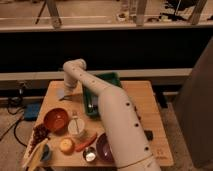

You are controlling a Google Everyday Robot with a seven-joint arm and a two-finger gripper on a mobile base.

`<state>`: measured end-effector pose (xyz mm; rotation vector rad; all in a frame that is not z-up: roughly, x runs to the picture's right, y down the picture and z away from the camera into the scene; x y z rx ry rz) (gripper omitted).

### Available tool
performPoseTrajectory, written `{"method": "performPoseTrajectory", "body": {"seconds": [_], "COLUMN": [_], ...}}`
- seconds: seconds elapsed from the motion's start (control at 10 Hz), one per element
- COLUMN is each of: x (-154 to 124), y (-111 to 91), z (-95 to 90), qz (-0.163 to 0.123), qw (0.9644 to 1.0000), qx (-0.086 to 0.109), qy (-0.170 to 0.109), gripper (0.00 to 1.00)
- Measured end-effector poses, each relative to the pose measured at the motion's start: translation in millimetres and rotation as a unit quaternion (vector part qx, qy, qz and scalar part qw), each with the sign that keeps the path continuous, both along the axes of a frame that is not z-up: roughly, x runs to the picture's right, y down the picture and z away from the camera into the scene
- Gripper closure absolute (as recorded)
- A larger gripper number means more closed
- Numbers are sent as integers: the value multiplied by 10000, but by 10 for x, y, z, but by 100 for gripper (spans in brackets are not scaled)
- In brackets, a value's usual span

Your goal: Wipe table surface with towel

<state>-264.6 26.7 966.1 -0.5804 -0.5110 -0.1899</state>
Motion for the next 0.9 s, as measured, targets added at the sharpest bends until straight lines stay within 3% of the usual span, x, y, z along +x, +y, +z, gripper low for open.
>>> {"method": "performPoseTrajectory", "body": {"seconds": [0.4, 0.9], "x": [-564, -549], "y": [209, 768], "z": [-101, -531], "qz": [-385, -779], "qw": [9972, 9905], "qx": [-119, -262], "qy": [-624, -1100], "gripper": [98, 98]}}
